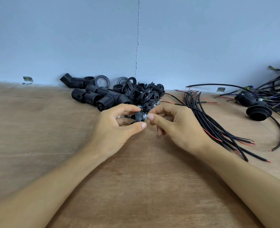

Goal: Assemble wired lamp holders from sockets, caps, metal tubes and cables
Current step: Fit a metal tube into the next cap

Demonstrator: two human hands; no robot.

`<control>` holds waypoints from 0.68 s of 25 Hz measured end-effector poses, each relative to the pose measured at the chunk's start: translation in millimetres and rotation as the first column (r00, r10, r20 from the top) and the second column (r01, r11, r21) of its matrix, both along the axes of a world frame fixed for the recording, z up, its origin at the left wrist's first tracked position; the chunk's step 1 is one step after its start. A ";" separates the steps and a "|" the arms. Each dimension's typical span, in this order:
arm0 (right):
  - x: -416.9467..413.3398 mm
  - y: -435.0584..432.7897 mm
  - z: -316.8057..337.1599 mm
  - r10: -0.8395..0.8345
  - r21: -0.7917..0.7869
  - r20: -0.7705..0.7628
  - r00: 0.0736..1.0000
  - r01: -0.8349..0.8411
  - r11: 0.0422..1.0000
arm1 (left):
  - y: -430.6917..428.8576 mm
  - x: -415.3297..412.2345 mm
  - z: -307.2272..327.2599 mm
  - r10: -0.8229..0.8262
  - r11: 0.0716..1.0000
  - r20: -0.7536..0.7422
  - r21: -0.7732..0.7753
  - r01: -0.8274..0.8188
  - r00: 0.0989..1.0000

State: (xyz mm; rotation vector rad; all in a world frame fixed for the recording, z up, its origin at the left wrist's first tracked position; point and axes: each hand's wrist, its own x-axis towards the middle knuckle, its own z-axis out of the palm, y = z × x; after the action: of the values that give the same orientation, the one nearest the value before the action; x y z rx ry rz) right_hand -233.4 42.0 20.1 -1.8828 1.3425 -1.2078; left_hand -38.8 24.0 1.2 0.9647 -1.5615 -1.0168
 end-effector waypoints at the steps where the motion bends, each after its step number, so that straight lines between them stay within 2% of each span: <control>1: 0.3 0.3 0.0 -0.005 -0.007 -0.015 1.000 0.005 1.000 | 0.7 0.2 0.1 -0.006 1.000 0.000 -0.007 0.006 1.000; 6: -0.8 0.1 -0.5 -0.080 -0.067 -0.215 0.973 0.068 0.995 | 5.3 -1.4 0.4 -0.012 0.995 0.045 -0.096 0.017 0.999; 10: -0.8 1.9 0.2 -0.080 -0.004 -0.112 0.991 0.080 0.997 | 5.3 -2.8 -0.3 -0.005 0.993 0.050 -0.121 0.011 0.999; 13: -2.4 0.2 0.6 0.046 0.031 -0.031 0.998 -0.045 0.999 | 2.9 -2.9 -1.7 0.006 0.996 0.029 -0.091 -0.004 1.000; 15: -1.7 -2.3 -0.1 0.062 0.030 -0.029 0.998 -0.061 0.998 | 3.0 -2.5 -1.1 0.008 0.997 0.030 -0.081 -0.006 1.000; 17: -1.1 -2.9 -1.9 0.000 0.025 -0.099 0.995 0.002 1.000 | 3.9 -3.2 -0.7 -0.001 0.997 0.039 -0.082 0.004 0.999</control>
State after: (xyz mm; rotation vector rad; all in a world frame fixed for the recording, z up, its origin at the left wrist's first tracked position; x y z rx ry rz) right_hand -234.4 39.2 18.3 -1.9471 1.4040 -1.1061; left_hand -42.0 27.9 0.5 0.9310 -1.6241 -0.9334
